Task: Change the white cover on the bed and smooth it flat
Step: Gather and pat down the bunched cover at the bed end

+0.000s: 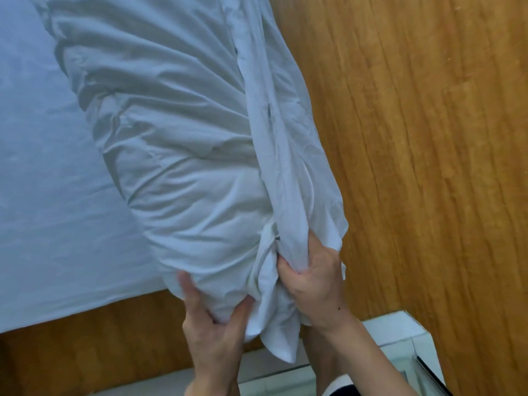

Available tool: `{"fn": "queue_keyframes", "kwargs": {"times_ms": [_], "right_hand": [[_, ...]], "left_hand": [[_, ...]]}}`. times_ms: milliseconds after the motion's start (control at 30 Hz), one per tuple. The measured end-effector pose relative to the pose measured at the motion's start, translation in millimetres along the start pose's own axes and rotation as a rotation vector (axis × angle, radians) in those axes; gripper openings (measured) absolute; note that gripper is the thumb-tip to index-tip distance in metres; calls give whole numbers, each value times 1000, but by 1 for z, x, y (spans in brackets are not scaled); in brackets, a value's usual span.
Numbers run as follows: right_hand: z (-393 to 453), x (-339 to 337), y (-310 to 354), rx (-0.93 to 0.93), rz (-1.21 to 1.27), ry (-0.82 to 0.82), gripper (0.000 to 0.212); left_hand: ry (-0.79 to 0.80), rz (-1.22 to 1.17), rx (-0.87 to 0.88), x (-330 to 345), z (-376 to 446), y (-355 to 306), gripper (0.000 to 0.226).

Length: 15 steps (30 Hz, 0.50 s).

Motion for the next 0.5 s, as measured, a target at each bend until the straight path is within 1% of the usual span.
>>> {"fn": "queue_keyframes", "kwargs": {"times_ms": [67,100,133,167,233,267,333,400,500], "right_hand": [[2,-9,1,-4,19,-18,15],[2,-14,3,-18,21,-27,12],[3,-18,6,-40,17,-36,14],[3,-22,9,-60,15,-40,13],[5,-26,18,-97,31,-45,11],[5,-28,22,-113,30,-49,15],[4,-31,26,-134,16,-58,18],[-3,-30,30,-169,23,-52,18],[-15,-23,36,-265,38,-11,16]], "left_hand": [[72,135,235,8,5,-16,83],[126,162,342,14,4,-25,76],[185,170,416,21,3,-31,75],[256,169,436,29,4,-37,77],[402,149,376,45,4,-46,88],[433,183,371,51,3,-50,92],[423,323,455,62,2,-60,88],[377,450,502,73,9,-68,74],[357,534,338,83,26,-68,61]]}}
Point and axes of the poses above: each hand's wrist, its own z-axis towards the middle knuckle, its own x-axis out of the palm, y = z × x, the point moved 9 cm from there along z, towards the middle knuckle, and after that the axes turned 4 degrees about -y, right-handed, at the moved point
